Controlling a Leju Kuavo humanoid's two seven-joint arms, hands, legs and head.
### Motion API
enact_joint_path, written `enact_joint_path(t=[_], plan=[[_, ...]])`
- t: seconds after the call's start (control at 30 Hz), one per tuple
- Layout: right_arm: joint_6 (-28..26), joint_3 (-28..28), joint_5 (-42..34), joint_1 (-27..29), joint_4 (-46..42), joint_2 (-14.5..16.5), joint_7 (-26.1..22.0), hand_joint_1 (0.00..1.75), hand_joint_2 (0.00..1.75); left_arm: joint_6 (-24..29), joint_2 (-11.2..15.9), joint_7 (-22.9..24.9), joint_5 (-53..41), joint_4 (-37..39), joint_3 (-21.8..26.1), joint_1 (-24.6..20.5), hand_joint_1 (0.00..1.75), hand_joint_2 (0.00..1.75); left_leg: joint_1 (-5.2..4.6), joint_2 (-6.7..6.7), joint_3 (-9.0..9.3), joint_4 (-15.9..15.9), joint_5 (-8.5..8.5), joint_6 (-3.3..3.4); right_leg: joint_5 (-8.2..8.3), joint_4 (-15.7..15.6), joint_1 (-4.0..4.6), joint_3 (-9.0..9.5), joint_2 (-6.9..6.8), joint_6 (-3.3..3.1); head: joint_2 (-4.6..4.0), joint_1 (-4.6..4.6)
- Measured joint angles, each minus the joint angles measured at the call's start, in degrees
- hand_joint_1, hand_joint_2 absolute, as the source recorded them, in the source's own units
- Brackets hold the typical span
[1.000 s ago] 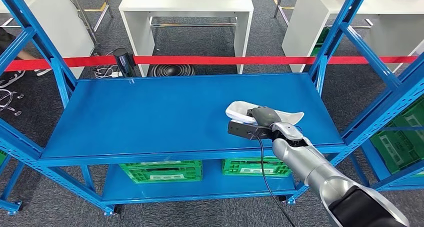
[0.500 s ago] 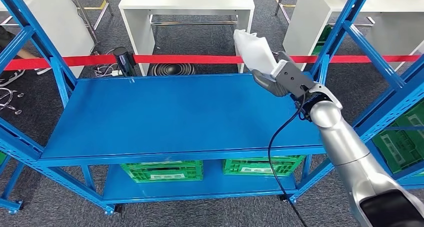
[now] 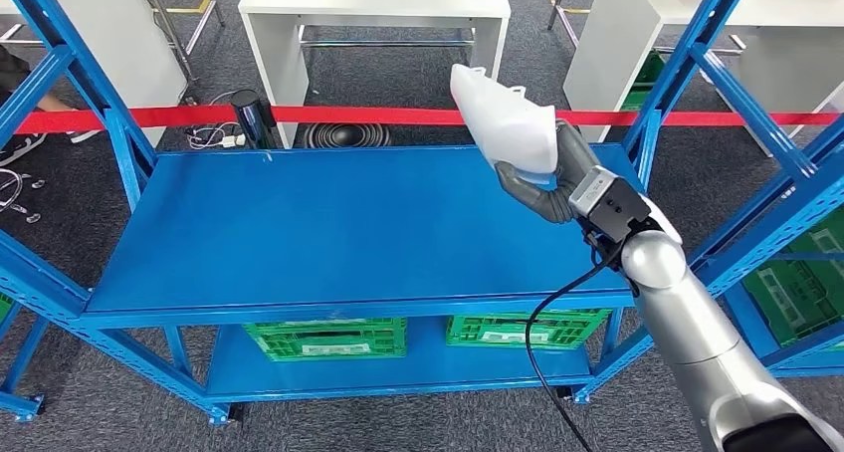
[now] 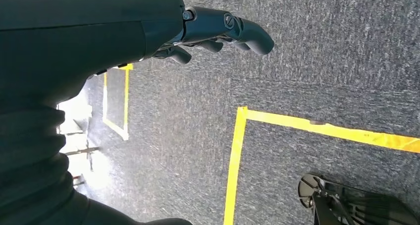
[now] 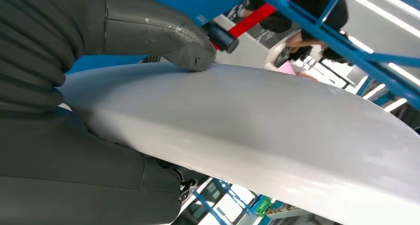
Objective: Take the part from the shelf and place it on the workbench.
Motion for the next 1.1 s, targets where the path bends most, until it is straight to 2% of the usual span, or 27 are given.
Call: enact_joint_path(t=[0.03, 0.07, 0.13, 0.17, 0.27, 0.3, 0.33, 0.4, 0.43, 0.47, 0.5, 0.53, 0.57, 0.6, 0.63, 0.67, 0.7, 0.77, 0.8, 0.83, 0.87, 0.93, 0.97, 1.0, 1.03, 1.07, 1.1], plan=[[0.36, 0.02, -0.52, 0.14, 0.00, 0.33, -0.71, 1.75, 1.75, 0.21, 0.12, -0.58, 0.17, -0.02, 0.00, -0.06, 0.00, 1.75, 0.02, -0.01, -0.15, 0.19, 0.06, -0.11, 1.96, -2.51, -0.04, 1.15, -0.01, -0.09, 0.00, 0.00], [0.92, 0.04, -1.26, 0.10, 0.00, 0.71, -1.50, 1.75, 1.75, 0.43, 0.26, -1.28, 0.39, -0.03, 0.00, -0.18, 0.00, 1.75, 0.04, -0.03, -0.31, 0.39, 0.13, -0.26, 4.05, -6.60, -0.09, 3.10, -0.03, -0.22, 0.00, 0.01], [2.23, 0.06, -2.91, -0.09, 0.01, 1.49, -2.63, 1.75, 1.75, 0.88, 0.68, -2.55, 0.94, -0.11, 0.00, -0.61, 0.00, 1.75, -0.01, -0.19, -0.67, 0.62, 0.45, -0.87, 6.58, -12.85, 0.14, 6.11, 0.03, -0.77, 0.00, 0.02], [2.59, 0.07, -3.41, -0.22, 0.02, 1.97, -2.88, 1.75, 1.75, 1.04, 0.95, -3.00, 1.20, -0.16, 0.00, -0.86, 0.00, 1.75, -0.03, -0.28, -0.86, 0.68, 0.70, -1.30, 6.89, -14.17, 0.33, 6.54, 0.08, -1.17, 0.00, 0.02], [1.08, 0.17, -2.45, -0.51, 0.04, 4.15, -2.92, 1.75, 1.75, 1.00, 1.85, -4.28, 1.27, -0.32, 0.00, -1.35, 0.00, 1.75, 0.07, -0.40, -1.45, 0.57, 1.44, -2.81, 7.68, -14.51, 0.54, 5.56, 0.11, -2.64, 0.00, 0.02], [-0.11, 0.22, -1.63, -0.49, 0.04, 4.98, -2.89, 1.75, 1.75, 0.73, 2.12, -4.64, 0.90, -0.36, -0.01, -1.42, 0.00, 1.75, 0.14, -0.34, -1.87, 1.10, 0.76, -3.22, 8.16, -14.61, 0.46, 5.20, 0.05, -3.17, 0.00, -0.01], [-1.27, 0.27, -0.93, -0.40, 0.04, 5.79, -2.89, 1.75, 1.75, 0.33, 2.35, -4.93, 0.41, -0.38, -0.03, -1.46, 0.00, 1.75, 0.20, -0.28, -2.59, 2.69, -0.84, -3.56, 8.68, -14.75, 0.34, 4.78, -0.02, -3.67, 0.00, -0.06], [-2.75, 0.30, -0.35, 0.23, 0.03, 7.21, -2.80, 1.75, 1.75, -0.45, 2.82, -5.36, -0.37, -0.42, -0.17, -1.48, 0.00, 1.75, 0.28, -0.14, -4.79, 9.16, -5.90, -4.09, 9.63, -14.78, 0.37, 3.63, -0.12, -4.26, 0.00, -0.14], [-3.10, 0.30, -0.31, 0.78, 0.02, 7.86, -2.63, 1.75, 1.75, -0.69, 3.01, -5.72, -0.52, -0.44, -0.25, -1.44, 0.00, 1.75, 0.29, -0.12, -5.79, 12.91, -8.01, -4.30, 10.12, -14.74, 0.42, 2.94, -0.16, -4.35, 0.00, -0.16], [-3.29, 0.29, -0.29, 1.40, 0.02, 8.44, -2.46, 1.75, 1.75, -0.81, 3.19, -6.14, -0.49, -0.46, -0.31, -1.38, 0.00, 1.75, 0.29, -0.12, -6.19, 15.56, -9.07, -4.44, 10.60, -14.68, 0.46, 2.24, -0.19, -4.35, 0.00, -0.15], [-3.46, 0.29, -0.22, 2.01, 0.02, 8.97, -2.30, 1.75, 1.75, -0.84, 3.32, -6.62, -0.31, -0.48, -0.33, -1.30, 0.00, 1.75, 0.30, -0.11, -5.61, 16.26, -8.92, -4.50, 11.08, -14.58, 0.47, 1.52, -0.21, -4.29, 0.00, -0.15], [-3.69, 0.29, -0.06, 2.52, 0.02, 9.47, -2.23, 1.75, 1.75, -0.83, 3.42, -7.00, -0.12, -0.50, -0.33, -1.24, 0.00, 1.75, 0.31, -0.10, -4.04, 14.93, -7.89, -4.49, 11.51, -14.45, 0.46, 0.84, -0.22, -4.18, 0.00, -0.15], [-3.96, 0.29, 0.19, 2.89, 0.03, 9.92, -2.24, 1.75, 1.75, -0.80, 3.52, -7.23, 0.05, -0.53, -0.33, -1.21, 0.00, 1.75, 0.34, -0.09, -1.43, 11.57, -6.53, -4.44, 11.91, -14.24, 0.44, 0.19, -0.22, -4.01, 0.00, -0.15], [-4.31, 0.29, 0.57, 3.15, 0.03, 10.32, -2.27, 1.75, 1.75, -0.74, 3.60, -7.27, 0.15, -0.54, -0.33, -1.23, 0.00, 1.75, 0.34, -0.08, 1.59, 7.32, -5.96, -4.29, 12.27, -14.01, 0.48, -0.42, -0.22, -3.74, 0.00, -0.16], [-4.68, 0.27, 1.05, 3.32, 0.03, 10.61, -2.28, 1.75, 1.75, -0.65, 3.65, -7.06, 0.11, -0.55, -0.33, -1.23, 0.00, 1.75, 0.24, -0.17, 3.81, 4.07, -5.56, -4.00, 12.62, -13.82, 0.52, -0.80, -0.23, -3.43, 0.00, -0.13], [-5.03, 0.22, 1.50, 3.47, 0.03, 10.89, -2.32, 1.75, 1.75, -0.53, 3.69, -6.66, 0.01, -0.56, -0.33, -1.18, 0.00, 1.75, 0.16, -0.25, 5.20, 1.63, -5.61, -3.65, 12.95, -13.66, 0.58, -1.04, -0.23, -3.10, 0.00, -0.12], [-5.31, 0.16, 1.89, 3.62, 0.03, 11.15, -2.34, 1.75, 1.75, -0.41, 3.74, -6.17, -0.17, -0.56, -0.33, -1.11, 0.00, 1.75, 0.03, -0.34, 5.51, 0.73, -5.84, -3.21, 13.32, -13.67, 0.67, -1.13, -0.22, -2.75, 0.00, -0.07], [-5.60, 0.02, 2.38, 4.04, 0.02, 11.55, -2.36, 1.75, 1.75, -0.26, 3.85, -5.38, -0.49, -0.55, -0.35, -0.91, 0.00, 1.75, 0.03, -0.29, 4.71, 0.61, -5.15, -2.19, 13.84, -13.81, 0.63, -1.22, -0.15, -2.01, 0.00, -0.04], [-5.63, -0.07, 2.49, 4.26, 0.02, 11.67, -2.35, 1.75, 1.75, -0.24, 3.90, -5.21, -0.58, -0.55, -0.36, -0.88, 0.00, 1.75, 0.10, -0.17, 4.42, 0.55, -4.67, -1.63, 13.30, -13.49, 0.57, -1.52, -0.12, -1.64, 0.00, 0.01], [-5.65, -0.19, 2.58, 4.43, 0.02, 11.71, -2.35, 1.75, 1.75, -0.24, 3.95, -5.08, -0.61, -0.56, -0.37, -0.86, 0.00, 1.75, 0.19, -0.03, 3.97, 0.42, -4.06, -1.12, 11.67, -12.19, 0.49, -2.14, -0.10, -1.31, 0.00, 0.07], [-5.66, -0.33, 2.62, 4.56, 0.02, 11.75, -2.35, 1.75, 1.75, -0.24, 3.98, -5.02, -0.63, -0.56, -0.37, -0.85, 0.00, 1.75, 0.26, 0.09, 3.38, 0.34, -3.38, -0.72, 9.19, -9.74, 0.42, -3.07, -0.10, -1.04, 0.00, 0.15], [-5.68, -0.59, 2.69, 4.80, 0.02, 11.86, -2.35, 1.75, 1.75, -0.24, 4.06, -4.91, -0.64, -0.57, -0.37, -0.79, 0.00, 1.75, 0.19, 0.17, 1.78, 0.40, -2.06, -0.38, 3.80, -2.40, 0.41, -5.27, -0.10, -0.69, 0.00, 0.28], [-5.69, -0.70, 2.71, 4.99, 0.02, 11.92, -2.35, 1.75, 1.75, -0.24, 4.09, -4.85, -0.64, -0.57, -0.37, -0.75, 0.00, 1.75, 0.12, 0.19, 0.87, 0.45, -1.39, -0.35, 2.53, 0.69, 0.41, -5.77, -0.10, -0.63, 0.00, 0.30], [-5.69, -0.79, 2.73, 5.18, 0.02, 11.99, -2.34, 1.75, 1.75, -0.24, 4.11, -4.80, -0.64, -0.57, -0.37, -0.73, 0.00, 1.75, 0.06, 0.20, 0.00, 0.51, -0.75, -0.36, 2.46, 2.25, 0.43, -5.47, -0.10, -0.68, 0.00, 0.31], [-5.69, -0.85, 2.74, 5.32, 0.02, 12.05, -2.33, 1.75, 1.75, -0.24, 4.13, -4.76, -0.64, -0.57, -0.37, -0.72, 0.00, 1.75, -0.02, 0.20, -0.81, 0.57, -0.14, -0.41, 3.45, 1.67, 0.49, -4.06, -0.10, -0.86, 0.00, 0.31], [-5.69, -0.89, 2.74, 5.39, 0.02, 12.10, -2.32, 1.75, 1.75, -0.24, 4.13, -4.74, -0.64, -0.57, -0.37, -0.72, 0.00, 1.75, -0.10, 0.19, -1.53, 0.61, 0.45, -0.48, 4.89, -0.99, 0.62, -1.55, -0.10, -1.19, 0.00, 0.31], [-5.66, -0.92, 2.73, 5.37, -0.02, 12.15, -2.31, 1.75, 1.75, -0.24, 4.07, -4.67, -0.66, -0.57, -0.38, -0.74, 0.00, 1.75, -0.14, 0.20, -2.07, 0.67, 0.97, -0.57, 5.78, -5.05, 0.85, 1.68, -0.11, -1.69, 0.00, 0.29]])
